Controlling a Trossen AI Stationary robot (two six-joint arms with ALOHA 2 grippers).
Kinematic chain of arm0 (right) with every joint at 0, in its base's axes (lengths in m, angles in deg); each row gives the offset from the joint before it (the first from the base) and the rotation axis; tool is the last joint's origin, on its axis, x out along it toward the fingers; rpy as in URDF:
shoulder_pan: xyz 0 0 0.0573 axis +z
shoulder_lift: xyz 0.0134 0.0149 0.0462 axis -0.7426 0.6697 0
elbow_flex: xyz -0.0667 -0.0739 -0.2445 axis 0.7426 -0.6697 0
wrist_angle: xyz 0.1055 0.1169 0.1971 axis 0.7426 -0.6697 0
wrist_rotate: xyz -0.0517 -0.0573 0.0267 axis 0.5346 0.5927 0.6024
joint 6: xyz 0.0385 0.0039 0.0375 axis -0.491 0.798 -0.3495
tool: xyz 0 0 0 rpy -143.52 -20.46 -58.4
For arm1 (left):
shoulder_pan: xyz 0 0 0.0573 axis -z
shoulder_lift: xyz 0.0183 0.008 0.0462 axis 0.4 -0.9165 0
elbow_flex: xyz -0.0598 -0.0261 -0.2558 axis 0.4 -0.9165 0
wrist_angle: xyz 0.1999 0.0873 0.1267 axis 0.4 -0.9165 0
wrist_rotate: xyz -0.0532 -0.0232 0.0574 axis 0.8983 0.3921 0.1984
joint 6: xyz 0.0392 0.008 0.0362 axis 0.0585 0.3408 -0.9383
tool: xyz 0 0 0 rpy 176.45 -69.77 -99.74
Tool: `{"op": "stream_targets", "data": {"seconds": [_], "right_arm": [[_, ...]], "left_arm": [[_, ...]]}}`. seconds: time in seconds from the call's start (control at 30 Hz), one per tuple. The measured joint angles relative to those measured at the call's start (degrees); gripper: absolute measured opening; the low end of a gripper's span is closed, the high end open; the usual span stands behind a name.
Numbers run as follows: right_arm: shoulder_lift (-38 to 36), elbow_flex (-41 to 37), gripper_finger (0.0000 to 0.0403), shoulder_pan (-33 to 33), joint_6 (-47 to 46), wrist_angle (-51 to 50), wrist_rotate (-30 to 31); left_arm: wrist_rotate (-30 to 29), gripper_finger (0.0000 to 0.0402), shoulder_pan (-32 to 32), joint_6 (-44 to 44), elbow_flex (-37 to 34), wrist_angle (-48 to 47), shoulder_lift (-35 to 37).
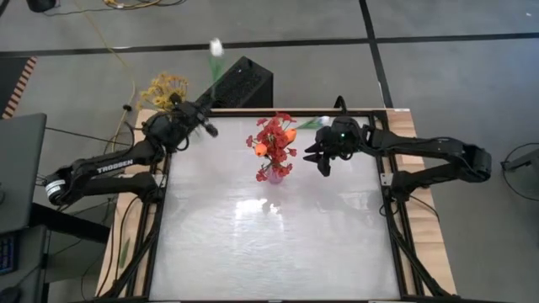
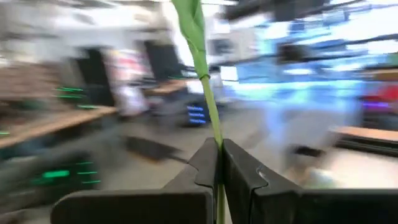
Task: Sort flowers into vase by color
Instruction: Put the bottom white tulip into the transparent vase
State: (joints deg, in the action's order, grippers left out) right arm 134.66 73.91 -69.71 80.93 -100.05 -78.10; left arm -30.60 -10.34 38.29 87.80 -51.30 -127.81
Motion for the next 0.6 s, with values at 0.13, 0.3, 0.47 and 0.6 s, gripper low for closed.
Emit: {"op": "stream_targets", "data": {"seconds": [0.13,0.3,0.47,0.6], "right_arm": [[-0.1,0.0,0.0170,-0.6,0.0,1.5,0.0],[0.0,0.0,0.0170,-0.6,0.0,4.1,0.0],[0.0,0.0,0.0170,-0.4,-0.4,4.7,0.0],[0.0,0.0,0.0170,0.1,-1.4,4.8,0.0]], "left_arm": [[10.5,0.0000,2.2,5.3,0.0,-8.7,2.0],[9.2,0.0000,2.6,4.4,-2.0,-18.2,2.3],[-3.2,0.0000,2.5,3.1,-12.1,-4.8,2.4],[-12.0,0.0000,2.3,-1.2,-17.6,5.1,0.9]]}}
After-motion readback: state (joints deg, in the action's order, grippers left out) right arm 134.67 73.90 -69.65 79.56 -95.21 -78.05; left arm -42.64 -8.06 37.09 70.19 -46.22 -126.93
